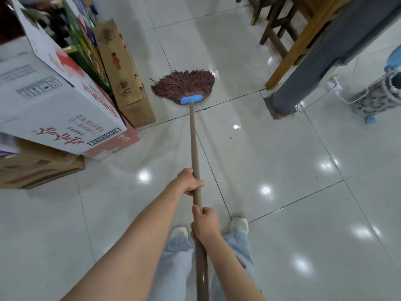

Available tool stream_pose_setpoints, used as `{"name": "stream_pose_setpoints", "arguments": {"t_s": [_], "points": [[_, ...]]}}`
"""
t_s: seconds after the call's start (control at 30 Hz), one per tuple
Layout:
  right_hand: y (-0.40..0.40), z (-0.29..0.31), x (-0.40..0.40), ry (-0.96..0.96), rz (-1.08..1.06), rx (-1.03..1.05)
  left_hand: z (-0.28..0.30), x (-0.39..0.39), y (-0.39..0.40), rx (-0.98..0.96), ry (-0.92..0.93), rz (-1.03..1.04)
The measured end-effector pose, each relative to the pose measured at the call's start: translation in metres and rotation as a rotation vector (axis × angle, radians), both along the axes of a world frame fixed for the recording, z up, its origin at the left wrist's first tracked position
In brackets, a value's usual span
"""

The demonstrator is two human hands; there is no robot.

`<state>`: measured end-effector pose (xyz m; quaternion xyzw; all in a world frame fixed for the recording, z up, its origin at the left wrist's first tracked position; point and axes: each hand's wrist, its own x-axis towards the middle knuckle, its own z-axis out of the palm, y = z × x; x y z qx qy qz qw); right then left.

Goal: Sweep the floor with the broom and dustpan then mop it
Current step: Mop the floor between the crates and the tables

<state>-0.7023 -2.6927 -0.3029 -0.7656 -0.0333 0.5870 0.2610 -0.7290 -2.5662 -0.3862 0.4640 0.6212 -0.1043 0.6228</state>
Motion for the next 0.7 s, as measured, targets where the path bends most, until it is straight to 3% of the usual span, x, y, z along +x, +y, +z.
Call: {"name": "stream_pose_setpoints", "arguments": {"t_s": [0.4,0.7], "points": [[0.023,0.004,-0.019,0.021,-0.12,-0.014,-0.003,-0.015,0.023,-0.014,-0.027,-0.059],[0.068,-0.012,0.017,0.071,-0.169,-0.022,-0.011,0.026,0.071,0.04,0.025,-0.111]]}}
